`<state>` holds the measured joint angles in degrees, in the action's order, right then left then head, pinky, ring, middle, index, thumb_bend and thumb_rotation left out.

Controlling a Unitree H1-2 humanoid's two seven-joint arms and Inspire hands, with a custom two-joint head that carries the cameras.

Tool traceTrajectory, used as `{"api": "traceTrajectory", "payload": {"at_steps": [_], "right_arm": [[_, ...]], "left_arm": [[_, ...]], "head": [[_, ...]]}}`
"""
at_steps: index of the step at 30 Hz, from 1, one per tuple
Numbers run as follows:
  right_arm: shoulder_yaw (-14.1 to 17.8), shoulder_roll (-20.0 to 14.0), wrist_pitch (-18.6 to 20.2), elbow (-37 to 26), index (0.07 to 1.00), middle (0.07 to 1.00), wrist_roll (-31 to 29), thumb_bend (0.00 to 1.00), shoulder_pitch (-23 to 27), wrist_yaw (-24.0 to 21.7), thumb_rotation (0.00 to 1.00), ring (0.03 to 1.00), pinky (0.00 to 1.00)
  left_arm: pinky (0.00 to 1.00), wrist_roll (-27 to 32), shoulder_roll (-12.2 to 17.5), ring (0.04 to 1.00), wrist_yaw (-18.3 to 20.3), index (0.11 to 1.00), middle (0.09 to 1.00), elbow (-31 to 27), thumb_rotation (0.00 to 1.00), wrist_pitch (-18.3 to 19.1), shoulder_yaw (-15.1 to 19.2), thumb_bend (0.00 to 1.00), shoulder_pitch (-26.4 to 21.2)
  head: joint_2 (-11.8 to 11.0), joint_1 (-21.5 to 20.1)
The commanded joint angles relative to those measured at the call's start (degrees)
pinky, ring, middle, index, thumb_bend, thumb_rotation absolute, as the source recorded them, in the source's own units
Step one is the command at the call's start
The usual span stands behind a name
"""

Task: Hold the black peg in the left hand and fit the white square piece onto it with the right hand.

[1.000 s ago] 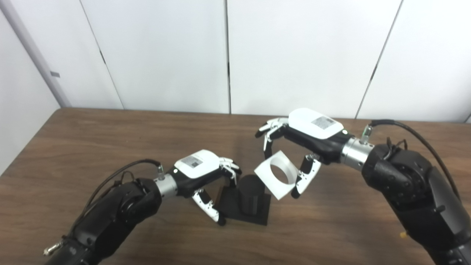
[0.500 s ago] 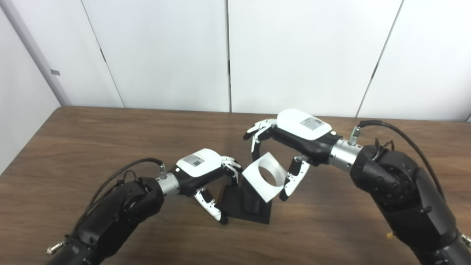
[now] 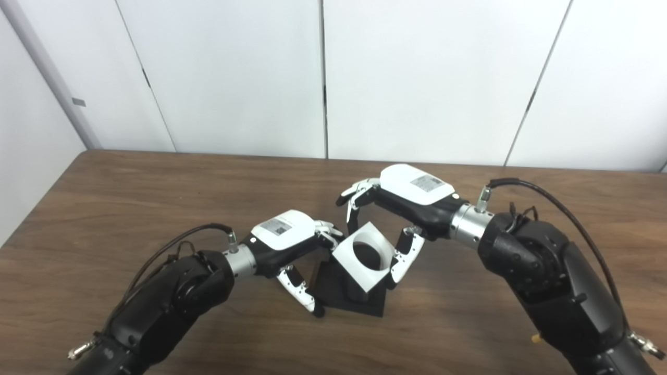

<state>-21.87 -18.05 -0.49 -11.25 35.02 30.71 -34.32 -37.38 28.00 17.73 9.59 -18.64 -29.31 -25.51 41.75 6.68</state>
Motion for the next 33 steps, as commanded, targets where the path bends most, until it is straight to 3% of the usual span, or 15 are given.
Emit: {"api": "traceTrajectory", "payload": {"at_steps": [1, 22, 33], "right_arm": [[0.1, 0.5, -1.6, -0.3, 0.478, 0.804, -0.4, 0.52, 2.0, 1.8, 0.14, 0.852, 0.73], [-1.2, 1.7, -2.4, 4.5, 0.478, 0.803, 0.0, 0.52, 2.3, 3.9, 0.14, 0.845, 0.73], [-4.3, 3.8, -2.1, 5.4, 0.477, 0.802, 0.8, 0.52, 2.4, 2.1, 0.14, 0.850, 0.75]], "left_arm": [[0.84, -2.4, -0.4, 0.894, 3.5, 0.490, 0.850, 0.4, 0.07, 0.2, -2.3, 0.52, 0.9], [0.84, -2.7, -0.9, 0.896, 3.7, 0.490, 0.853, -0.1, 0.07, 1.0, -2.5, 0.52, 1.4], [0.83, -4.1, -1.3, 0.891, 3.7, 0.491, 0.853, -0.2, 0.07, 1.3, -3.0, 0.52, 1.3]], "head": [[0.1, 0.2], [0.4, 0.1], [0.6, 0.1]]}}
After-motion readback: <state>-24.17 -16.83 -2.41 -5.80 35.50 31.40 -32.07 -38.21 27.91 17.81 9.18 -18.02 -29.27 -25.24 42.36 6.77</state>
